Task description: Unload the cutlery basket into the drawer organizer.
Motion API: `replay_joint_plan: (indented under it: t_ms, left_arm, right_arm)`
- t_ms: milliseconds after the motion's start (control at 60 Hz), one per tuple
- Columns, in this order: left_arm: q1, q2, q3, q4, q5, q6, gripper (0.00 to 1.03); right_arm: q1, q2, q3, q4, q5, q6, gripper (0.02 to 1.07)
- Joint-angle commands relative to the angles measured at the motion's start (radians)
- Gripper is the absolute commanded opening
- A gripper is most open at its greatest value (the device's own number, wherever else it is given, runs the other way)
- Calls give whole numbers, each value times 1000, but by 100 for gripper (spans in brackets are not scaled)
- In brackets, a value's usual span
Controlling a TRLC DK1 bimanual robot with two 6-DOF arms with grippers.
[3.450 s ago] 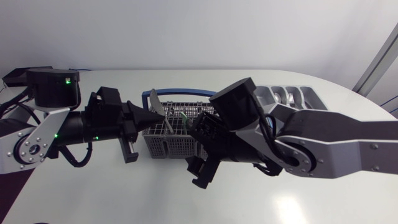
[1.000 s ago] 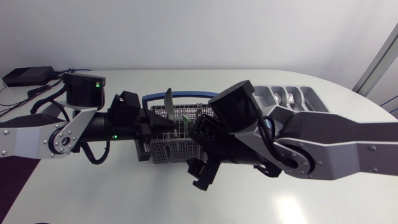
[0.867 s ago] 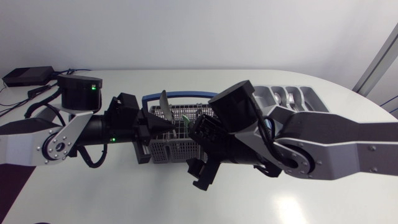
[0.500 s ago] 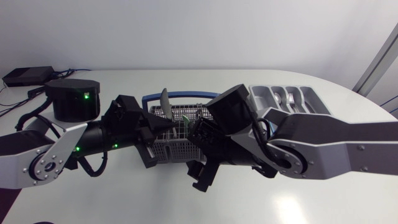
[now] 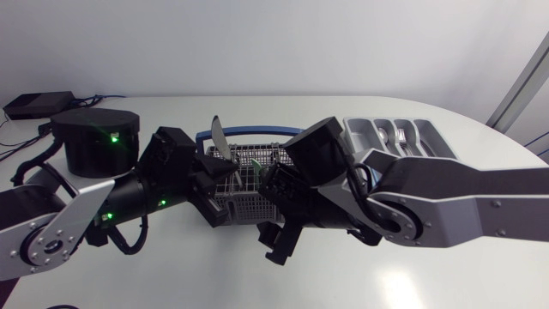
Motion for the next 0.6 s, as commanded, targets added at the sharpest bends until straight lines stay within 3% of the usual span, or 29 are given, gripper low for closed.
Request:
replay_joint_plan:
  t_ms: [0, 300, 583]
  left_arm:
    - [-10, -16, 30, -13, -19, -72, 16]
    - [-116, -13, 39, -22, -197, -142, 16]
    - [-148, -11, 81, -71, -269, -202, 16]
  right_arm:
    - [9, 17, 0, 5, 4, 2, 89]
    - [7, 14, -10, 6, 6, 5, 89]
    - [1, 4, -43, 29, 6, 5, 89]
